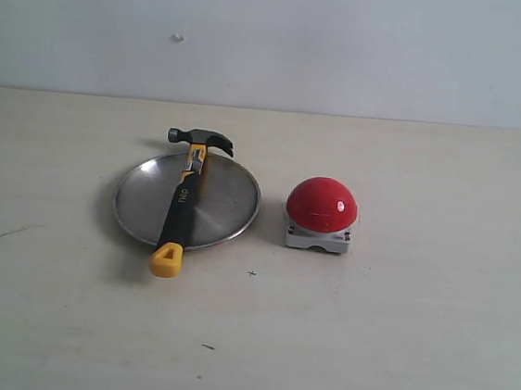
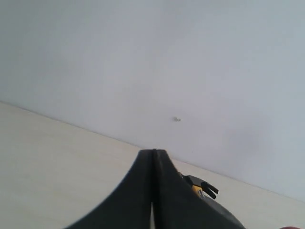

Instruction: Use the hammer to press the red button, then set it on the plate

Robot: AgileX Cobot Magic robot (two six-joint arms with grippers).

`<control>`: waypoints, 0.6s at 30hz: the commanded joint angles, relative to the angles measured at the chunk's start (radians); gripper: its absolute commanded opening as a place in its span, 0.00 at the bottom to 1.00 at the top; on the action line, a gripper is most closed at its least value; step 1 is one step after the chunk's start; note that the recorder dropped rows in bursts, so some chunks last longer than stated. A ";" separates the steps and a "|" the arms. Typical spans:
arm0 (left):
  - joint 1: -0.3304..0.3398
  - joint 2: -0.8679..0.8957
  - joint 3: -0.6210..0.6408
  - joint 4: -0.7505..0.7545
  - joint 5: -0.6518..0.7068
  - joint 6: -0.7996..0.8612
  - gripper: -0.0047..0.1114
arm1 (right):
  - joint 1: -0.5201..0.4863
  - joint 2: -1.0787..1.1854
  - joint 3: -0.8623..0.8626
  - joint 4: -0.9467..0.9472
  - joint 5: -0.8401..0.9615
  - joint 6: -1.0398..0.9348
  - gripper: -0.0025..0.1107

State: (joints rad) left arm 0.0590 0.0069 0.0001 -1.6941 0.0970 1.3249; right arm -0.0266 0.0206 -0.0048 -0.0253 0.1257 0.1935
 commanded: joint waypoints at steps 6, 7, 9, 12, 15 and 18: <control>-0.008 -0.007 -0.023 0.029 0.095 0.114 0.04 | -0.005 -0.005 0.005 0.001 -0.001 -0.009 0.02; -0.008 -0.007 -0.023 0.035 0.077 0.084 0.04 | -0.005 -0.005 0.005 0.001 -0.001 -0.009 0.02; -0.008 -0.007 -0.021 0.366 0.025 -0.276 0.04 | -0.005 -0.005 0.005 0.001 -0.001 -0.009 0.02; -0.008 -0.007 0.000 1.350 -0.001 -1.267 0.04 | -0.005 -0.005 0.005 0.001 -0.001 -0.009 0.02; -0.008 -0.007 0.000 1.548 0.003 -1.465 0.04 | -0.005 -0.005 0.005 0.001 -0.001 -0.009 0.02; -0.008 -0.007 0.000 1.557 0.045 -1.460 0.04 | -0.005 -0.005 0.005 0.001 -0.001 -0.009 0.02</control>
State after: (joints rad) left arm 0.0551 0.0065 -0.0007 -0.1576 0.1310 -0.1133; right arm -0.0266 0.0206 -0.0048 -0.0253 0.1257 0.1935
